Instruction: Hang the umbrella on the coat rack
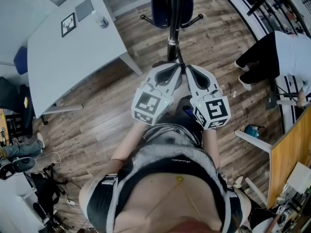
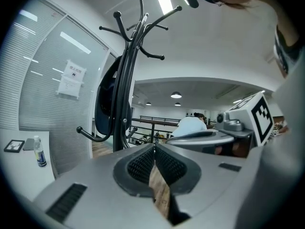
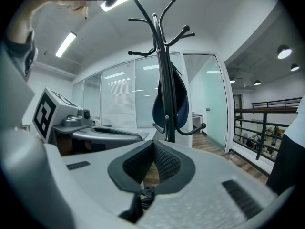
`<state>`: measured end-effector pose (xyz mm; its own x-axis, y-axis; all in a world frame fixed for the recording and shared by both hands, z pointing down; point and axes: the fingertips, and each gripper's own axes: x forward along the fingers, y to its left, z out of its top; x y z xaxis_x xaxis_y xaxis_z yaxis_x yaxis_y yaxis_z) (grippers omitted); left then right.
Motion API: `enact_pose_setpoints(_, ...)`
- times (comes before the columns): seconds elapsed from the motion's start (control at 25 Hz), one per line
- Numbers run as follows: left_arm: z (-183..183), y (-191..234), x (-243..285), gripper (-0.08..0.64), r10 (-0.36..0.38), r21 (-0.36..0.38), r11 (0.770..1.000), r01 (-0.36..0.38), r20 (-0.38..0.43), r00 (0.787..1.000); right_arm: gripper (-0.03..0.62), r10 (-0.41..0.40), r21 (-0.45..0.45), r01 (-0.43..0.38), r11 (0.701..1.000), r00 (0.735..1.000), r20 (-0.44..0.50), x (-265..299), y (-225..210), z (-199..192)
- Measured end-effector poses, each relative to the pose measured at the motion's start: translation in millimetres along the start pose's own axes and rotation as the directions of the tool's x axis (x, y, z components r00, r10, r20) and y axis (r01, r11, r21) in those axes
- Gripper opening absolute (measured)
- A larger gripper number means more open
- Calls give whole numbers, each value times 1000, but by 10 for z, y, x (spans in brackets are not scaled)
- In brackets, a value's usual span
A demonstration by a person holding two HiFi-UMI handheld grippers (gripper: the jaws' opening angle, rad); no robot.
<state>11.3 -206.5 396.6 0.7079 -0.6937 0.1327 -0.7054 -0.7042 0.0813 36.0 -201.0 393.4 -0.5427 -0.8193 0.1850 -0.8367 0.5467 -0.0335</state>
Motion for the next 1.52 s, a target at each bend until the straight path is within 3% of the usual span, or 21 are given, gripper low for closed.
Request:
enact_pose_setpoints(0.76,522,-57,-87,12,-9,30,1000,5,132,991,2,58,-71,-52,996,995,85,-50,108,493)
enact_pose_setpoints(1.52,327,37,-134,12,15,-1,1000,-15,96,995,2,32,-64,-30,997,999,38,30,120,345)
